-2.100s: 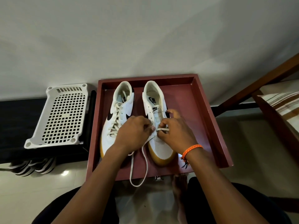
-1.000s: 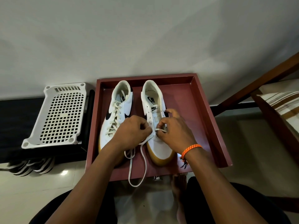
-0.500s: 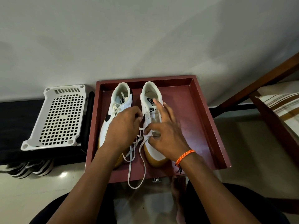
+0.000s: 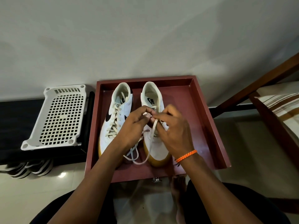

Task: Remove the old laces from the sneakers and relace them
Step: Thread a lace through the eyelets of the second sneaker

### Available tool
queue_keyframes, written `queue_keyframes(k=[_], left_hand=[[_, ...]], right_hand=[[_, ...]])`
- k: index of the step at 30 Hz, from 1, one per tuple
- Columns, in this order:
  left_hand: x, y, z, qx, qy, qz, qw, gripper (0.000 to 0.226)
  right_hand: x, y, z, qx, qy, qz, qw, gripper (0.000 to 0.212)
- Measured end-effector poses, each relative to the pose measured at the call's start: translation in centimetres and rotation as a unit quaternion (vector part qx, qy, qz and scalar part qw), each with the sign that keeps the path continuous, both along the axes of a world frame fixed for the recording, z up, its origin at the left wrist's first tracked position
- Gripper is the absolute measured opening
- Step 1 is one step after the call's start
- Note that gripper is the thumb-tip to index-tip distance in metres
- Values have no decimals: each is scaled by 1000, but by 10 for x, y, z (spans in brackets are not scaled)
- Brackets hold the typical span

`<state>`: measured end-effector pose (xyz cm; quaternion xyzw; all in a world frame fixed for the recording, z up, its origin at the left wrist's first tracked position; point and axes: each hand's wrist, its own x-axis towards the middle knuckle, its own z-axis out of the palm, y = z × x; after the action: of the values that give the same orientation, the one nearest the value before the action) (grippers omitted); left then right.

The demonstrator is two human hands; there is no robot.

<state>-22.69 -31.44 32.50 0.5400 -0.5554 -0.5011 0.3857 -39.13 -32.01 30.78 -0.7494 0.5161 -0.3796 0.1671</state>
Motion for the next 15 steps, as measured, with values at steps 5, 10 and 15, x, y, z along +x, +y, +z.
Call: queue_keyframes(k=[5, 10, 15], left_hand=[[1, 3, 12, 47, 88, -1, 995, 26], [11, -1, 17, 58, 199, 6, 978, 24], [22, -3, 26, 55, 313, 36, 947, 26]], right_hand=[[-14, -10, 7, 18, -208, -60, 976, 9], [-24, -20, 15, 57, -410, -120, 902, 10], [-40, -30, 17, 77, -538, -140, 827, 11]])
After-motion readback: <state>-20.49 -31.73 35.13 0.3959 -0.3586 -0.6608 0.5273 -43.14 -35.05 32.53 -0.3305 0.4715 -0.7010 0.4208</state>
